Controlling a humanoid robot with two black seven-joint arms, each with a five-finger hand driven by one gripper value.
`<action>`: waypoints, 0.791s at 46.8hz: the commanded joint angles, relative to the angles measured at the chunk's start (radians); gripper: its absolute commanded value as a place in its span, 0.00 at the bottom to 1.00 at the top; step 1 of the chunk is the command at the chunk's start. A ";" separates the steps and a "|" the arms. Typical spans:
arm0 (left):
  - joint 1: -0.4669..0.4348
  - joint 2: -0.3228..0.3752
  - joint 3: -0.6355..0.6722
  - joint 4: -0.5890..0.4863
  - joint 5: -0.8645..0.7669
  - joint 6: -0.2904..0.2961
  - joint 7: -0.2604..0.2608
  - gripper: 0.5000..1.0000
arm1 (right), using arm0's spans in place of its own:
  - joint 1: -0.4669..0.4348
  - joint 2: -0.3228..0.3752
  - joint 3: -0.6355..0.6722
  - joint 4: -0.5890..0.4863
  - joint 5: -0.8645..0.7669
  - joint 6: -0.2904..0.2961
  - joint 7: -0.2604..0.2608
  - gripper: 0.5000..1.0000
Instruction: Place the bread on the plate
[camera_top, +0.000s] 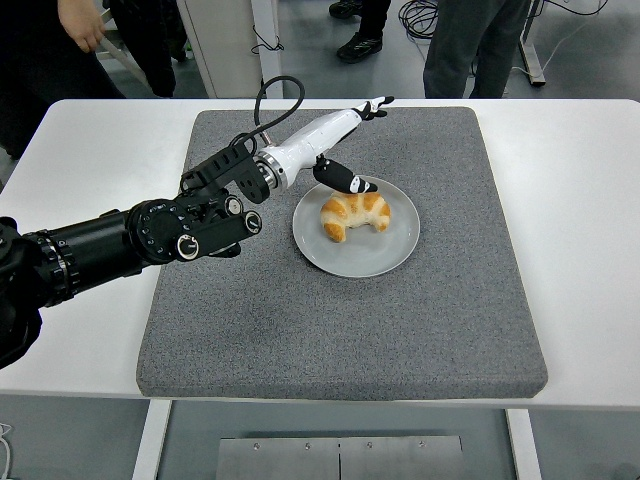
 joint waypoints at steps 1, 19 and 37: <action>-0.020 0.016 -0.028 0.001 -0.058 -0.042 0.000 0.92 | 0.000 0.000 0.000 0.000 0.001 0.000 0.000 1.00; -0.017 0.112 -0.215 0.003 -0.344 -0.096 0.003 0.92 | 0.000 0.000 0.000 0.006 0.001 0.001 0.000 1.00; 0.113 0.174 -0.406 0.004 -0.408 -0.099 -0.003 0.94 | 0.000 0.000 0.000 0.009 0.001 0.003 0.000 1.00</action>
